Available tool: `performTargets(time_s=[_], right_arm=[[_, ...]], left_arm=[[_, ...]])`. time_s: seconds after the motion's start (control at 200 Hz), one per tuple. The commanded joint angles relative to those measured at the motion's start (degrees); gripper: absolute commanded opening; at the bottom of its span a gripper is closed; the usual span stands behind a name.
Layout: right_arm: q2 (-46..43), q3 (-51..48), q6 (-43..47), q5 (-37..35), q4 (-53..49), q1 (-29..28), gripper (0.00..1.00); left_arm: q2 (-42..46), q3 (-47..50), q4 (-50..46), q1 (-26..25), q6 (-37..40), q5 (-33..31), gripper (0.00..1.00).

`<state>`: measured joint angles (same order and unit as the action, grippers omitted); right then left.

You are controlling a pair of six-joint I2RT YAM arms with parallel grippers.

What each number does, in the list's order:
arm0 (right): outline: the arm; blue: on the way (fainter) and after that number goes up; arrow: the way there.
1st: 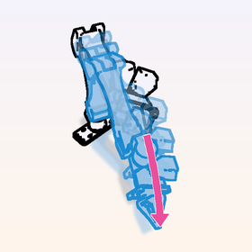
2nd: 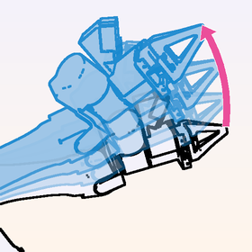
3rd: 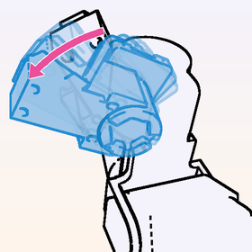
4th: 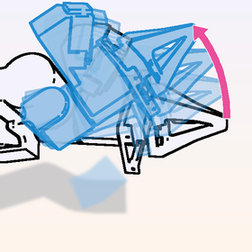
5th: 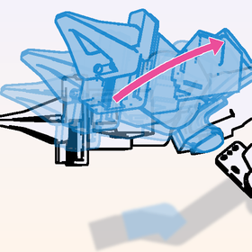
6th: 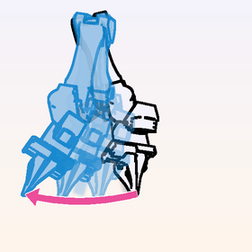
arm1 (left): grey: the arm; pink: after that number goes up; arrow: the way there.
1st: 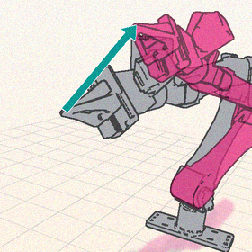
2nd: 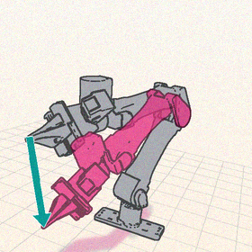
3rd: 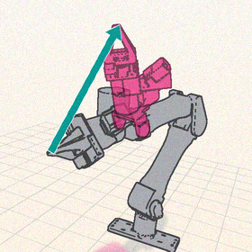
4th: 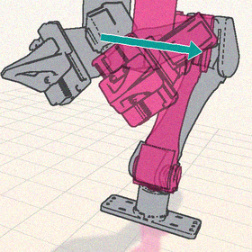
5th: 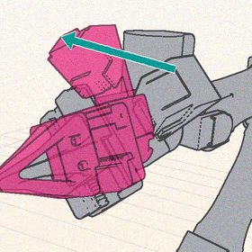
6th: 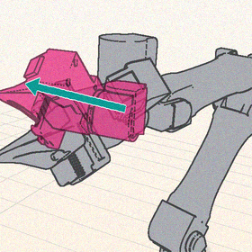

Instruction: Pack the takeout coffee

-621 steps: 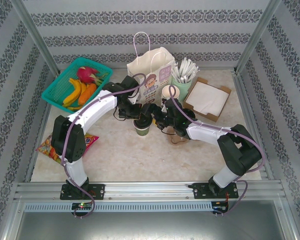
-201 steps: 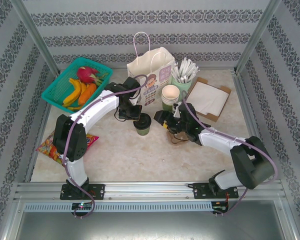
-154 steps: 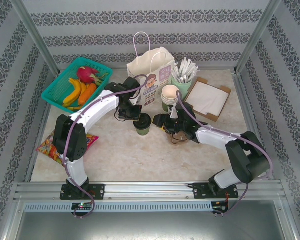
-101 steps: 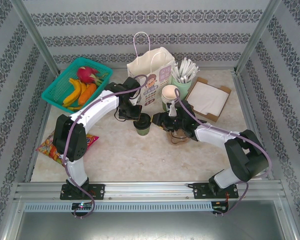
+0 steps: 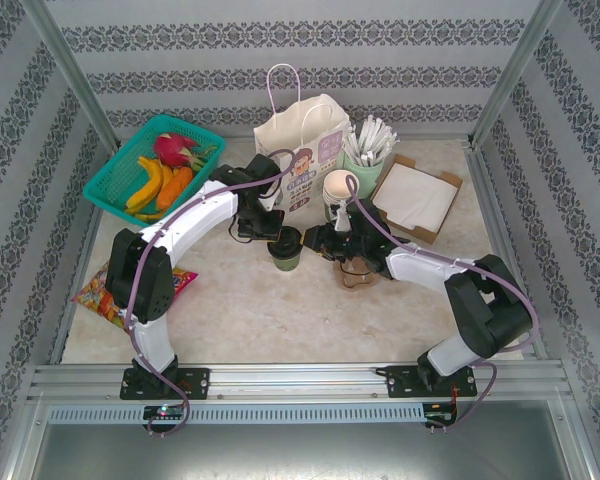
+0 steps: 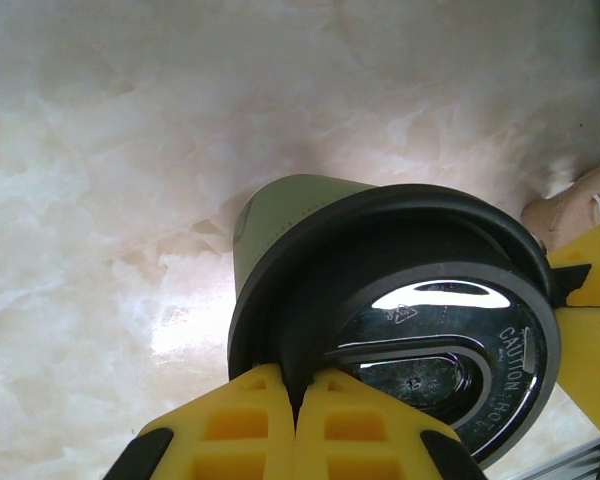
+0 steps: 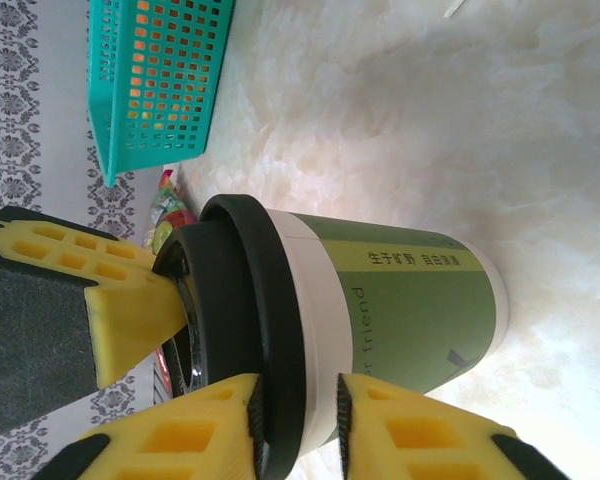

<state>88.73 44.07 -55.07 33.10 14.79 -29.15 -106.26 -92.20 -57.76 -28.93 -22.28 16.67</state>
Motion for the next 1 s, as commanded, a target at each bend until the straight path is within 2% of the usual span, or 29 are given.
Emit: performTargets(time_s=[0.0,0.15,0.6,0.779,0.994], right_arm=[[0.91,1.83,1.16,-1.60,-3.84,-0.82,0.23],[1.69,2.07,1.38,-4.72,-11.14,-1.08,0.16],[6.82,-0.07,2.54,-12.65,-29.90,-0.46,0.16],[7.10,-2.14,2.72,-12.13,-29.87,-0.95,0.18],[0.11,0.86,2.74,-7.45,-20.40,-2.14,0.29]], left_arm=[[-4.75,3.46,-0.66,-1.61,1.58,-1.53,0.00],[-6.36,2.49,-2.86,-1.57,2.41,-3.06,0.00],[-16.09,5.22,-5.74,-0.36,3.01,-3.87,0.00],[-18.34,9.87,-4.86,0.45,4.34,-3.38,0.00],[-11.06,5.89,-4.69,0.45,7.52,-4.16,0.00]])
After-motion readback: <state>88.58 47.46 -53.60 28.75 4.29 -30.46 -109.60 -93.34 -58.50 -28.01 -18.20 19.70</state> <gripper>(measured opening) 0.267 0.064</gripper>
